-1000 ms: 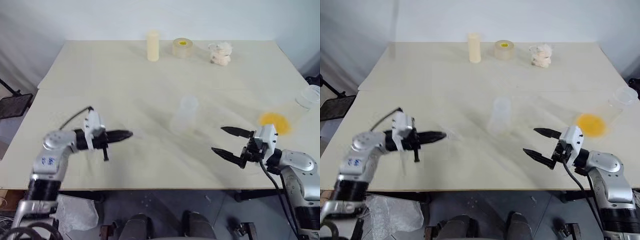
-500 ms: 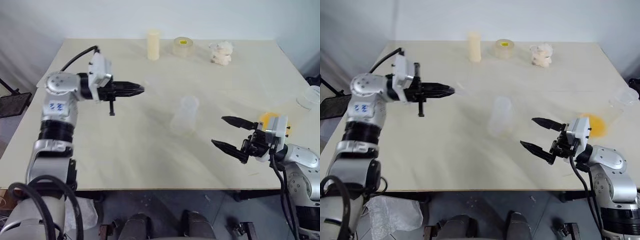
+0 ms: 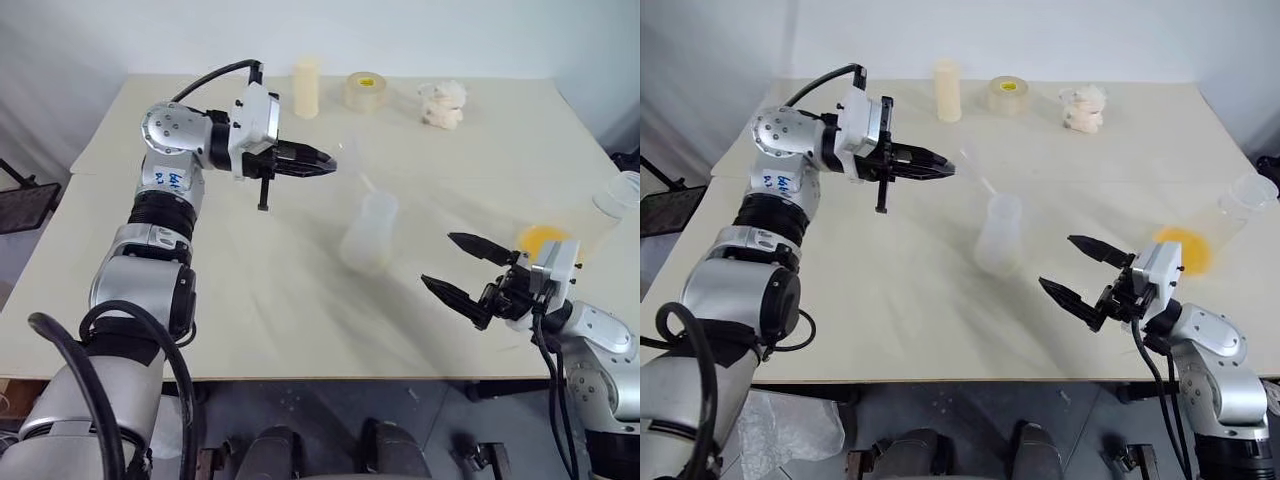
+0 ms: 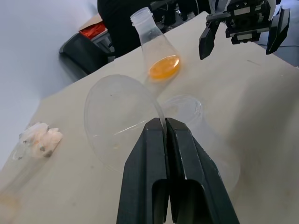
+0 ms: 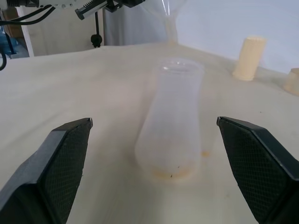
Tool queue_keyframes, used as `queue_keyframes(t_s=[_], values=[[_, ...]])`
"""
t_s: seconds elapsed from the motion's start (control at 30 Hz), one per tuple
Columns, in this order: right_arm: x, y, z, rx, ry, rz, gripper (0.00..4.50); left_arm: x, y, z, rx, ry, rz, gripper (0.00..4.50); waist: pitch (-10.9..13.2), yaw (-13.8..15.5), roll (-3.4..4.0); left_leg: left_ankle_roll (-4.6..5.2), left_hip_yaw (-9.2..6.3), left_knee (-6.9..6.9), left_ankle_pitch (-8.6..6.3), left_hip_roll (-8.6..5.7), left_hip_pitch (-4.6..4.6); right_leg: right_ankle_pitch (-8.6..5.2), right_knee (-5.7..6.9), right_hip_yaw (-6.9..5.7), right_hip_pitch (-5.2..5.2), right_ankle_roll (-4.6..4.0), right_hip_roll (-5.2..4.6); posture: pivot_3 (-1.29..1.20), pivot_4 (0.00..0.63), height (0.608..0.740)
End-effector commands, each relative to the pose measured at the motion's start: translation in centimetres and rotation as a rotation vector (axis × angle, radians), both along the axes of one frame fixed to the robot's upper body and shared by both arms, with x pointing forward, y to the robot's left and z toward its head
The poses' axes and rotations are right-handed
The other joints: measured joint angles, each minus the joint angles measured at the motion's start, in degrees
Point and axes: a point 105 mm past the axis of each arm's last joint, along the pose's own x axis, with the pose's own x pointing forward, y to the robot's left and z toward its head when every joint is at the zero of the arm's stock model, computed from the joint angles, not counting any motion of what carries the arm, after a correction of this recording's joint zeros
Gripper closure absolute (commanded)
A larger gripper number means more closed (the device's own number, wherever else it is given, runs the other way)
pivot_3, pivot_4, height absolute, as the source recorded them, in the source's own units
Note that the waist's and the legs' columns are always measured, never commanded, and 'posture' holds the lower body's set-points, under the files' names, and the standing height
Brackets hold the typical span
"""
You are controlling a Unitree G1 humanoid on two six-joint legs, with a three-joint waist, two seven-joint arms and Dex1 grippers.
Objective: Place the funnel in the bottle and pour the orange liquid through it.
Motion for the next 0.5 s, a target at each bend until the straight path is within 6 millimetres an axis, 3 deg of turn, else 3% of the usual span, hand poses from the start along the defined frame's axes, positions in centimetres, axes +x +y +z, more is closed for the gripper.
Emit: queue_keyframes(t_s=[0.03,0.5], values=[[-0.6,-0.4,1.3,0.002,-0.076,-0.031,0.00,-0.5,-0.9,0.9,0.052,-0.068,-0.043,4.45,0.02,-0.01,-0.04,0.00,0.01,0.01,0.00,0.00,0.00,0.00,0.00,0.00,0.00,0.00,0.00,0.00,0.150,0.740],[-1.2,-0.8,0.9,-0.004,-0.083,-0.063,0.00,-0.5,-3.0,0.2,0.172,-0.179,-0.067,4.45,0.06,0.11,-0.10,0.01,0.00,0.01,0.00,0.00,-0.01,0.00,0.00,0.00,0.00,0.00,0.00,0.00,0.150,0.740]])
